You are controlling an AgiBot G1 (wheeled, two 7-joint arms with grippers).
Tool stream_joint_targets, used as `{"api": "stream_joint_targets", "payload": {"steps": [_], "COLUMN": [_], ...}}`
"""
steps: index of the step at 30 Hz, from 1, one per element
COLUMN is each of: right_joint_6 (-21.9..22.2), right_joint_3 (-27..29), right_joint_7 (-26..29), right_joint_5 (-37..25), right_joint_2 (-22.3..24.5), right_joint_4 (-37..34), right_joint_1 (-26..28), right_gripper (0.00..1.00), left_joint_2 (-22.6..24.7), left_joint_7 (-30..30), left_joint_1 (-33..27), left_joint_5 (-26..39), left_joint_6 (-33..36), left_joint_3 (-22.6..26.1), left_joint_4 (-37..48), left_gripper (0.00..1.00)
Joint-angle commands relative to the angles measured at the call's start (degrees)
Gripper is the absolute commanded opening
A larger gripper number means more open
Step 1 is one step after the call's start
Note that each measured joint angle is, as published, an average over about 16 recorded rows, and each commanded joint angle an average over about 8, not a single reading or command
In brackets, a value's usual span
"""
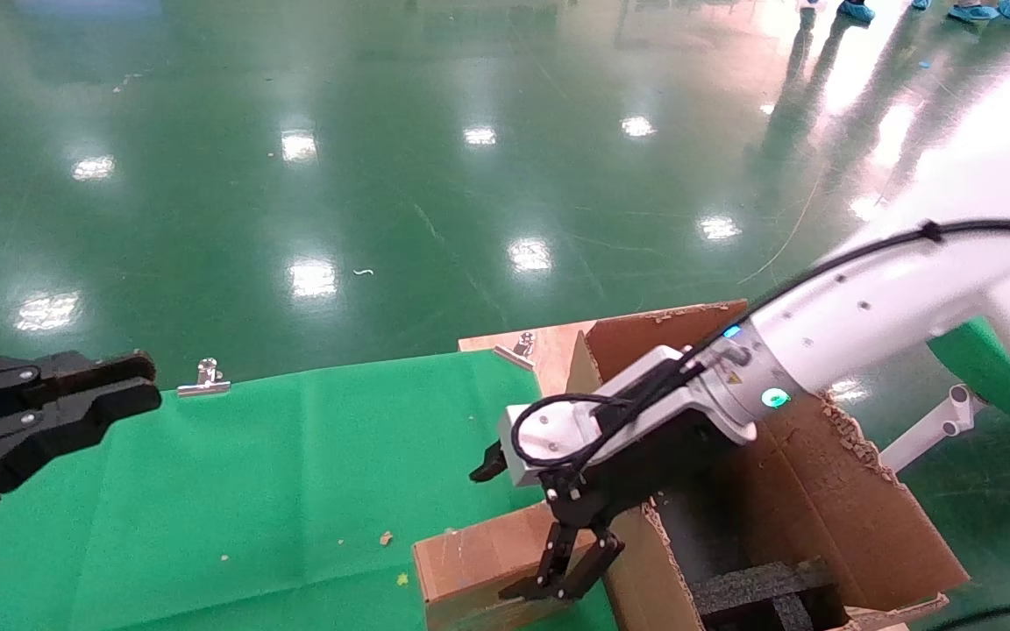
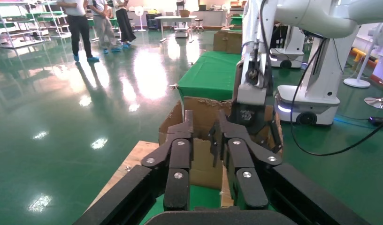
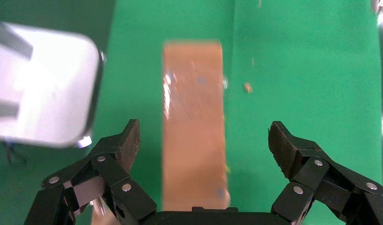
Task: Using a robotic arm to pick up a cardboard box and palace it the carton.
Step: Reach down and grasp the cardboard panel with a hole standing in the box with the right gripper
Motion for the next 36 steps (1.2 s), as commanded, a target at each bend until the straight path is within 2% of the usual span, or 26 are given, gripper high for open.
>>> {"api": "stream_joint_targets", "payload": {"steps": [1,9,10,17,18,19,20,21,27,28,30,36], "right_joint_6": [0.02,0.25,0.29,0.43,0.45,0.47,0.49,0.51,0.7,0.74,0.8,0.82], "right_joint_3": [-2.56,-10.68,-11.4,-15.96,-16.55,-17.13,-17.66,-18.17,-20.25,-20.43,-20.67,-20.51], "right_joint_7": [-0.93,-4.54,-4.97,-7.99,-8.37,-8.73,-9.06,-9.39,-10.64,-10.74,-10.87,-10.83], "right_joint_5": [-1.85,-4.14,-4.04,-3.12,-2.98,-2.85,-2.69,-2.54,-2.09,-2.06,-2.04,-1.99], "right_joint_2": [-1.28,-6.7,-7.27,-10.35,-10.63,-10.86,-11.03,-11.18,-11.69,-11.73,-11.81,-11.75], "right_joint_4": [-1.14,-5.81,-6.4,-9.48,-9.78,-10.05,-10.28,-10.49,-11.31,-11.38,-11.48,-11.42], "right_joint_1": [2.03,7.17,7.49,8.78,8.89,8.99,9.07,9.15,9.68,9.75,9.88,9.87], "right_gripper": [1.0,1.0,1.0,1.0,1.0,1.0,0.96,0.88,0.14,0.05,0.0,0.0], "left_joint_2": [0.0,0.0,0.0,0.0,0.0,0.0,0.0,0.0,-0.01,-0.01,-0.01,-0.01], "left_joint_7": [0.0,0.0,0.0,0.0,0.0,0.0,0.0,0.0,0.0,0.0,0.0,0.0], "left_joint_1": [0.0,0.0,0.0,0.0,0.0,0.0,0.0,0.0,0.01,0.01,0.01,0.02], "left_joint_5": [0.0,0.0,0.0,0.0,0.0,0.0,0.0,0.0,-0.02,-0.03,-0.04,-0.05], "left_joint_6": [0.0,0.0,0.0,0.0,0.0,0.0,0.0,0.0,-0.01,-0.01,-0.01,-0.02], "left_joint_3": [0.0,0.0,0.0,0.0,0.0,0.0,0.0,0.0,0.0,0.0,-0.01,-0.01], "left_joint_4": [0.0,0.0,0.0,0.0,0.0,0.0,0.0,0.0,0.0,0.0,0.01,0.01], "left_gripper": [0.0,0.0,0.03,0.89,0.98,1.0,1.0,1.0,1.0,1.0,1.0,1.0]}}
